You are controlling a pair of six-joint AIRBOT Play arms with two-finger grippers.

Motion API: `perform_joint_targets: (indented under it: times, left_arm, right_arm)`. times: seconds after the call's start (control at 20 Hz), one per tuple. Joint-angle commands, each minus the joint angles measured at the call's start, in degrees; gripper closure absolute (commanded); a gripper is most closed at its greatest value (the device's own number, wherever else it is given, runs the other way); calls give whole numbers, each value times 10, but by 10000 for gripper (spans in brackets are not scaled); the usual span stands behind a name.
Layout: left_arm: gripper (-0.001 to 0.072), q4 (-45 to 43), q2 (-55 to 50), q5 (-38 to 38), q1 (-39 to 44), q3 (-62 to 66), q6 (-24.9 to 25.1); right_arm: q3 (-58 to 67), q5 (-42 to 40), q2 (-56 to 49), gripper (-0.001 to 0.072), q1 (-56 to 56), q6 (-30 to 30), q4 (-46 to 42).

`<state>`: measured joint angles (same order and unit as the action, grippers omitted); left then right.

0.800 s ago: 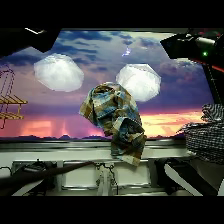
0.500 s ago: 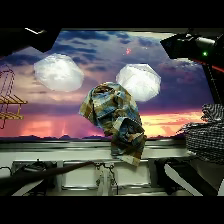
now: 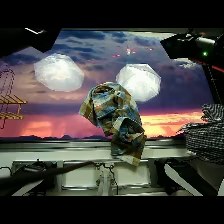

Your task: Fold the clothes and pants, and hang the long-sleeved shirts on hangers.

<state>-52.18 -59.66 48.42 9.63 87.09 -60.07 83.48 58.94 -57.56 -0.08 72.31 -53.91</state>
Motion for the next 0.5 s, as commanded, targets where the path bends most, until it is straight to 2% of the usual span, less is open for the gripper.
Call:
perform_joint_targets:
  times: [0.0, 0.1, 0.35, 0.45]
  left_arm:
    - [283, 16, 0, 9, 0, 1, -24]
    - [283, 29, 0, 45, 0, 0, -45]
    - [287, 28, -16, 247, 8, -42, -45]
    - [287, 27, -8, 258, 32, -113, -36]
  right_arm:
    - [0, 0, 0, 190, 1, 0, 0]
    - [0, 0, 0, 190, 1, 0, 0]
    - [0, 0, 0, 190, 1, 0, 0]
    - [0, 0, 0, 190, 1, 0, 0]
